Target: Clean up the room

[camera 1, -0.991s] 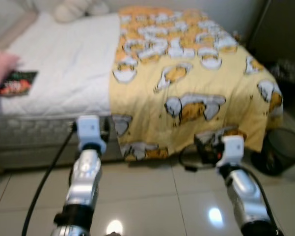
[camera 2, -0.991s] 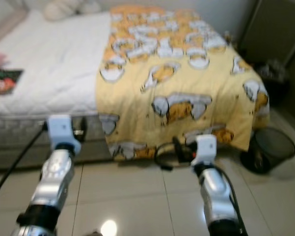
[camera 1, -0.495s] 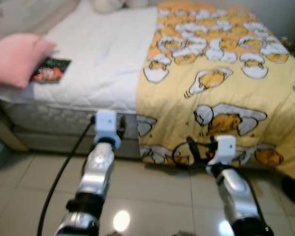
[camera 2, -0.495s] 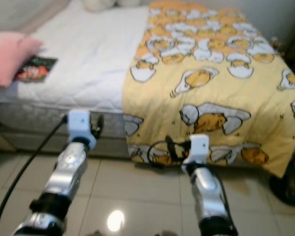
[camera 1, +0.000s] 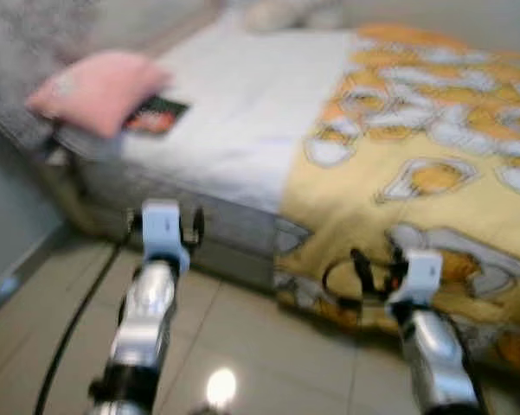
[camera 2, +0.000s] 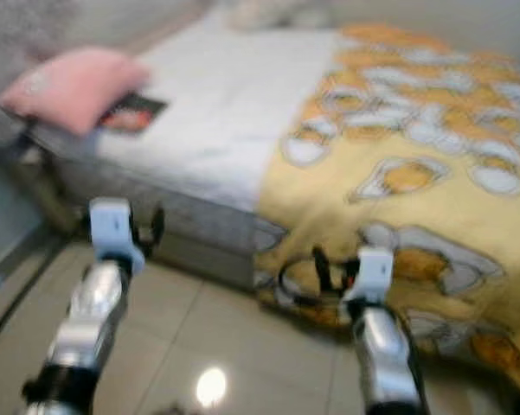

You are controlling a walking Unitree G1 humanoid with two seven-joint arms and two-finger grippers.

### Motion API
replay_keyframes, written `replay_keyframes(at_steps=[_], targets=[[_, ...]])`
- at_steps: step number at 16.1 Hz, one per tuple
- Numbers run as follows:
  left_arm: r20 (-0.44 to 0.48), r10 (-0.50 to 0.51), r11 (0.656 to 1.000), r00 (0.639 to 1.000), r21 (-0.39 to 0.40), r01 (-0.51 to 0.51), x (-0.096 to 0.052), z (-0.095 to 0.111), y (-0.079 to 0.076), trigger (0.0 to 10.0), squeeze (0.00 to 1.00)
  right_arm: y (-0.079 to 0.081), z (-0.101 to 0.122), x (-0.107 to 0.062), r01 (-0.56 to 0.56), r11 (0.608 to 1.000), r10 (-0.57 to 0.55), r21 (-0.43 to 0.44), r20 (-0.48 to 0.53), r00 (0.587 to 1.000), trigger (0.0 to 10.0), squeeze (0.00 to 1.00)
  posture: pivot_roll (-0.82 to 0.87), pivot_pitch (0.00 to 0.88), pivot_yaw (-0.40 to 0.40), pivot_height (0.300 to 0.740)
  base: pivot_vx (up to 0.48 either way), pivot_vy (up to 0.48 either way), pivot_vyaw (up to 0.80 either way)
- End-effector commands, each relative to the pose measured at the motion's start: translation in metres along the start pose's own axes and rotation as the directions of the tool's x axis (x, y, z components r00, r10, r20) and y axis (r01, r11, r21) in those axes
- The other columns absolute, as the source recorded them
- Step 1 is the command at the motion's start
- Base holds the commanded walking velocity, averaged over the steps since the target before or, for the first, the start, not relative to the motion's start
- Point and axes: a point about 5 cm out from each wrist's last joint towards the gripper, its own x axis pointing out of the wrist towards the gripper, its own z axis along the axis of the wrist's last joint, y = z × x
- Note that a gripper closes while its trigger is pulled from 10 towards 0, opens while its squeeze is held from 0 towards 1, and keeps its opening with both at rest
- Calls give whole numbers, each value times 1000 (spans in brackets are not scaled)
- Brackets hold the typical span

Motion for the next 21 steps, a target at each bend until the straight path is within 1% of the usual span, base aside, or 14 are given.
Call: replay_keyframes(at_steps=[1, 2, 3, 5, 7, 9, 10, 11, 12, 14, 15, 17, 19, 21], targets=[[-19, -7, 1000, 1000, -12, 7, 3, 1, -7, 10000, 1000, 0, 3, 4, -7, 1000, 7, -4, 5, 1000, 10000, 0, 52, 0, 12, 740, 364, -311, 469], [-28, -23, 999, 999, -28, 23, 3, 0, -9, 10000, 1000, 1, 5, 6, -7, 1000, 7, -3, 7, 1000, 10000, 0, 52, 0, 12, 740, 375, -292, 469], [-42, -7, 999, 999, -48, 5, 2, -2, -6, 10000, 1000, 1, 7, 7, -6, 1000, 6, 0, 11, 1000, 10000, 0, 52, 0, 12, 740, 424, 0, 463], [-55, -14, 1000, 998, 17, 15, -4, -8, 1, 10000, 1000, 1, 7, 6, -4, 1000, 4, 3, 19, 1000, 10000, 0, 39, 0, 29, 740, 426, 0, 463], [-35, -33, 996, 999, 78, 36, -13, -10, 5, 10000, 1000, -3, 5, -2, -1, 1000, 1, -1, 17, 1000, 10000, 0, 39, 0, 24, 740, 428, 0, 466], [-24, -93, 995, 995, 23, 94, -16, -11, -4, 10000, 1000, -6, -3, -9, -2, 1000, 3, 13, -15, 1000, 10000, 0, 49, 0, 3, 740, 426, 0, 466], [-20, -110, 994, 994, 6, 110, -14, -9, -10, 10000, 1000, -3, -7, -11, -16, 1000, 17, 13, -35, 999, 10000, 0, 56, 0, -14, 740, 424, 0, 469], [-20, -116, 993, 993, 35, 117, -10, -7, -17, 10000, 925, -2, -9, -11, -25, 1000, 26, 9, -44, 999, 10000, 0, 55, 0, -21, 740, 285, -315, 463], [-2, -99, 995, 995, 28, 99, -7, -3, -20, 10000, 0, -2, -8, -10, -26, 1000, 26, 3, -42, 999, 10000, 0, 47, 0, -19, 740, 0, 0, 463], [24, -153, 988, 988, -26, 154, -2, 6, -29, 10000, 0, -5, 0, -6, -7, 1000, 7, -1, -14, 1000, 10000, 0, 29, 0, -5, 740, 0, 0, 472], [34, -176, 984, 984, -21, 177, -1, 8, -30, 10000, 0, -6, 2, -5, 1, 1000, -1, -4, -5, 1000, 10000, 0, 24, 0, 6, 740, 0, 0, 475], [-2, -102, 991, 995, -83, 102, 1, 5, -23, 10000, 0, -9, 6, -5, 20, 1000, -20, -1, 15, 1000, 10000, 0, 14, 0, 18, 740, 480, 0, 466], [-10, -97, 993, 995, -71, 96, 0, 3, -27, 10000, 0, -9, 7, -3, 8, 1000, -8, -1, 14, 1000, 10000, 0, 15, 0, 17, 740, 480, 0, 466], [-32, -81, 991, 996, -113, 77, -1, 0, -24, 10000, 0, -8, 9, 1, 4, 1000, -4, -2, 19, 1000, 10000, 0, 17, 0, 23, 740, 480, 0, 466]])
